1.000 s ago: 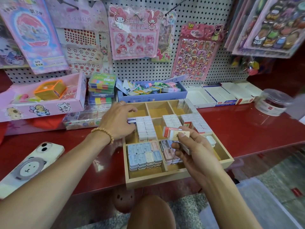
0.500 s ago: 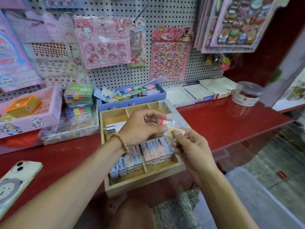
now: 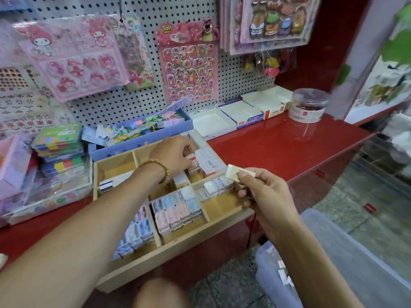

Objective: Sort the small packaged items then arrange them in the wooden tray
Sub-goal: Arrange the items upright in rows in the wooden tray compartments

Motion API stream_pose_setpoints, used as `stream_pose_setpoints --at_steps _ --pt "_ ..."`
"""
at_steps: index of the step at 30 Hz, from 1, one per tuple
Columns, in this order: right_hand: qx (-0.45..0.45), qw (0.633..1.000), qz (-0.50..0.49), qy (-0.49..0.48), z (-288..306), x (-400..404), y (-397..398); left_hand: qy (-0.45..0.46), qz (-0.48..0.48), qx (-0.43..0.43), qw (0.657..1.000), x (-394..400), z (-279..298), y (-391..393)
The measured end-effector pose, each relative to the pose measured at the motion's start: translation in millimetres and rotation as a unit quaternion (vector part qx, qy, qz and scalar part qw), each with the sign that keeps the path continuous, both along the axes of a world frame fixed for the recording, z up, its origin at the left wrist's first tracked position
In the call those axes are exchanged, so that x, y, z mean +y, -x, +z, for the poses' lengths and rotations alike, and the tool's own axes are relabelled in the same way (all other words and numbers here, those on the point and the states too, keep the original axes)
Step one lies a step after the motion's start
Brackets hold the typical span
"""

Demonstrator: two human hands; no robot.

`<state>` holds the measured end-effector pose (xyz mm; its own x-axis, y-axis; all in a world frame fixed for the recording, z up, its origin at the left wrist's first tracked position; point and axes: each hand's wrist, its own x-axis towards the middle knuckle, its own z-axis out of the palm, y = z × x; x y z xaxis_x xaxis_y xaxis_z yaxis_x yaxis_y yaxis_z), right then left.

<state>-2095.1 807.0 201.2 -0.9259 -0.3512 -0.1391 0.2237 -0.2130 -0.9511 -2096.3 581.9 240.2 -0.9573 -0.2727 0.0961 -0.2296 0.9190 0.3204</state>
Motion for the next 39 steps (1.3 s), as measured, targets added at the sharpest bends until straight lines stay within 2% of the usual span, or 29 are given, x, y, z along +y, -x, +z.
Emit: stream_pose_setpoints --at_steps 4,10,16,18,20,21,23,24,26,28,30,33,37,39 --pt "0.001 1.000 0.004 0.002 -0.8 5.6 6.1 0.056 -0.031 -0.038 0.997 4.2 -2.2 7.7" --pt "-0.005 1.000 0.008 0.009 -0.2 4.9 8.7 0.109 -0.039 -0.018 0.993 6.8 -11.4 6.1" --pt "-0.002 0.999 0.036 0.029 4.0 4.1 3.1 0.098 -0.034 -0.038 0.994 4.4 -8.5 4.2" --pt "-0.001 0.998 0.052 0.044 6.4 3.5 -0.5 0.036 -0.023 0.040 0.998 6.2 -3.1 -3.9" --pt "-0.001 0.996 0.067 0.059 9.7 1.1 -5.1 -0.105 -0.009 0.146 0.984 19.6 7.2 -21.0" --pt "0.000 0.995 0.076 0.067 11.7 -1.1 -7.6 -0.196 -0.015 0.159 0.967 28.2 12.8 -30.9" --pt "0.001 0.993 0.092 0.079 15.9 -7.2 -13.0 -0.351 -0.057 0.107 0.929 43.4 20.4 -50.3" --pt "0.003 0.992 0.096 0.080 18.3 -10.4 -16.2 -0.395 -0.080 0.081 0.911 48.2 21.1 -59.0" --pt "0.010 0.992 0.102 0.070 22.0 -16.4 -22.0 -0.446 -0.105 0.072 0.886 51.4 20.4 -71.7" --pt "0.014 0.994 0.104 0.041 25.7 -21.5 -27.6 -0.473 -0.088 0.085 0.872 49.3 19.9 -80.0" --pt "-0.014 0.995 0.090 0.032 26.7 -24.9 -30.1 -0.471 -0.046 0.105 0.874 45.0 22.2 -87.1" --pt "-0.095 0.990 0.075 0.067 28.4 -26.4 -31.7 -0.423 0.024 0.129 0.896 30.2 26.6 -98.3" --pt "-0.088 0.993 0.076 0.007 25.0 -30.3 -34.2 -0.302 0.078 0.142 0.939 3.1 25.1 -110.7" --pt "-0.074 0.994 0.079 0.011 24.4 -32.0 -36.9 -0.226 0.087 0.134 0.961 -4.5 23.8 -113.0"
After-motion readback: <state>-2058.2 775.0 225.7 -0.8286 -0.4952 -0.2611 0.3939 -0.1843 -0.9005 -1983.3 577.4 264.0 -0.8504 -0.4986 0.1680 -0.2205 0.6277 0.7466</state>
